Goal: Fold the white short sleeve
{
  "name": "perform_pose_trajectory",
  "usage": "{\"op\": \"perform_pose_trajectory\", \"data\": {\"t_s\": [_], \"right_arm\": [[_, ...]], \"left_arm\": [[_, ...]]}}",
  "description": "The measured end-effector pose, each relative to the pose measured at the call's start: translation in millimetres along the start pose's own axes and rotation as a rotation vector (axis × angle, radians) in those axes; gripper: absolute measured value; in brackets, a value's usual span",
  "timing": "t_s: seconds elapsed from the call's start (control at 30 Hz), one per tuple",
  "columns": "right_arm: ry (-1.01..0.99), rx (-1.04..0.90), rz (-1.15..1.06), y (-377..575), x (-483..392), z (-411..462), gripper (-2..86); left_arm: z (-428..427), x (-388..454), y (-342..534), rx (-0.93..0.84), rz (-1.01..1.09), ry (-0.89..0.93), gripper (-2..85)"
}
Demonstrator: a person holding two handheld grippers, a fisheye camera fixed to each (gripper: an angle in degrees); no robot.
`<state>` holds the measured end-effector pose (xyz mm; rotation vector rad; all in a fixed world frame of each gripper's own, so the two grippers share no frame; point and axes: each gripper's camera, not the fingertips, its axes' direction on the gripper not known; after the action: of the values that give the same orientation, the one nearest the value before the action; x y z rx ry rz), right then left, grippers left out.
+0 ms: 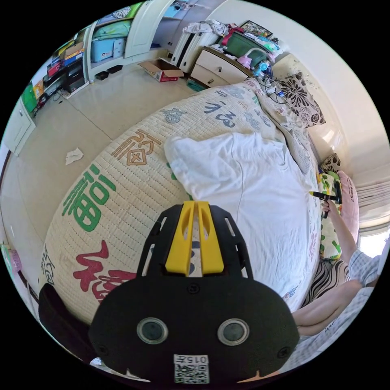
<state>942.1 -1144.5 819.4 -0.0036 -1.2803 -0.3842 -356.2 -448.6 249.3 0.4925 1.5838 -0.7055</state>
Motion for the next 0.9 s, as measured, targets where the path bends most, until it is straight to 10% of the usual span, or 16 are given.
{"op": "perform_pose_trajectory", "data": {"t_s": [0.23,0.43,0.9], "right_arm": [[0.15,0.023,0.036,20,-11,14,4.0],[-0.125,0.137,0.024,126,-17,7,5.8],[0.229,-0.133,-0.06,294,-115,107,7.5]], "left_arm": [[29,17,8,-0.029,-0.059,-0.042,7.4],[6,65,67,0.027,-0.034,-0.073,8.5],[172,235,198,-0.559,0.15,-0.142,9.4]]}}
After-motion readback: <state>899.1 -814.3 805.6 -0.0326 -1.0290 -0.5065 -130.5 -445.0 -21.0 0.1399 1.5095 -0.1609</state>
